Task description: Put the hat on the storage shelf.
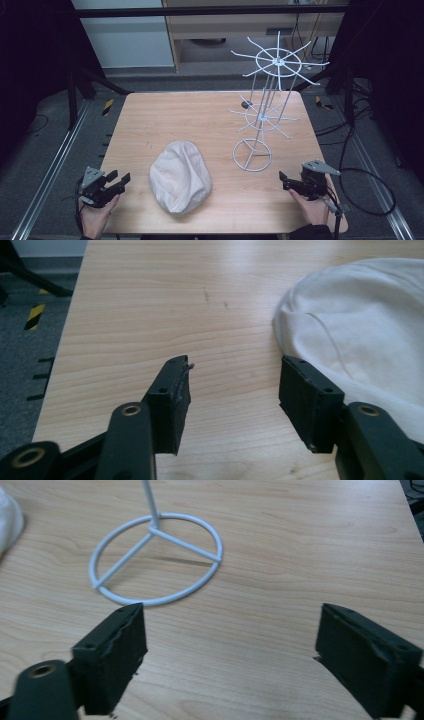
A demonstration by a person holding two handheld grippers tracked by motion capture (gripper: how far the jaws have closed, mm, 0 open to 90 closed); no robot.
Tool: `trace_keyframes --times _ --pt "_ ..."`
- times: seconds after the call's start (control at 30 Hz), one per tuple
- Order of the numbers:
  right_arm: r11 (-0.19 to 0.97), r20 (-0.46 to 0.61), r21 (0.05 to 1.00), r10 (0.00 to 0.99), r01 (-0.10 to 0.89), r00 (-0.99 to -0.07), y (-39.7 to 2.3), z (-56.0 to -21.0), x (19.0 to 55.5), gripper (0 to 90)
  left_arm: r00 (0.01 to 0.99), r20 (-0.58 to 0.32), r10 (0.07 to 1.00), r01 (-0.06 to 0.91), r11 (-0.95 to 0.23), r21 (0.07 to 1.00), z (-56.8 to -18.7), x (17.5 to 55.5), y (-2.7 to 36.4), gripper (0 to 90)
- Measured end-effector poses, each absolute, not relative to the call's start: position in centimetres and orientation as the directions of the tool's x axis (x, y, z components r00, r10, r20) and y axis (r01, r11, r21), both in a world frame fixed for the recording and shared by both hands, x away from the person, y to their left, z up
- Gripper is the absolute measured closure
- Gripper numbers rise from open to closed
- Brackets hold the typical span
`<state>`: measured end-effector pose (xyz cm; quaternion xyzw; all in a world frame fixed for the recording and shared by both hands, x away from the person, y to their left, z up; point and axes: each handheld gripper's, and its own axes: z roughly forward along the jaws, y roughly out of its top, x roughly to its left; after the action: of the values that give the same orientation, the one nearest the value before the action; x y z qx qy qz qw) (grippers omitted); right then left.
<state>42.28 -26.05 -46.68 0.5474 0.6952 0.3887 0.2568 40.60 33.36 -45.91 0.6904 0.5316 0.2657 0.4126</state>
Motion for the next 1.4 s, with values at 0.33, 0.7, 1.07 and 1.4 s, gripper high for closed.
trace_keyframes --times 0.33,0.7,1.07,1.4 --pt "0.135 0.036 0.829 0.955 0.543 -0.293 -25.4 -46.1 41.3 28.7 0.4 -0.063 0.914 0.493 -0.157 0.856 -44.5 39.7 31.3 64.3" --pt "0.156 0.035 0.819 0.947 0.553 -0.319 -25.1 -46.2 41.3 36.8 0.53 -0.055 0.846 0.522 -0.274 0.808 -44.4 39.1 28.5 88.3" --pt "0.157 0.046 0.808 0.944 0.568 -0.327 -24.9 -46.4 41.1 37.2 0.632 -0.049 0.773 0.57 -0.421 0.705 -46.1 38.0 26.1 89.7" --pt "0.171 0.03 0.805 0.945 0.568 -0.326 -25.0 -46.6 41.3 35.8 0.68 -0.067 0.73 0.565 -0.464 0.682 -46.8 37.9 24.1 89.7"
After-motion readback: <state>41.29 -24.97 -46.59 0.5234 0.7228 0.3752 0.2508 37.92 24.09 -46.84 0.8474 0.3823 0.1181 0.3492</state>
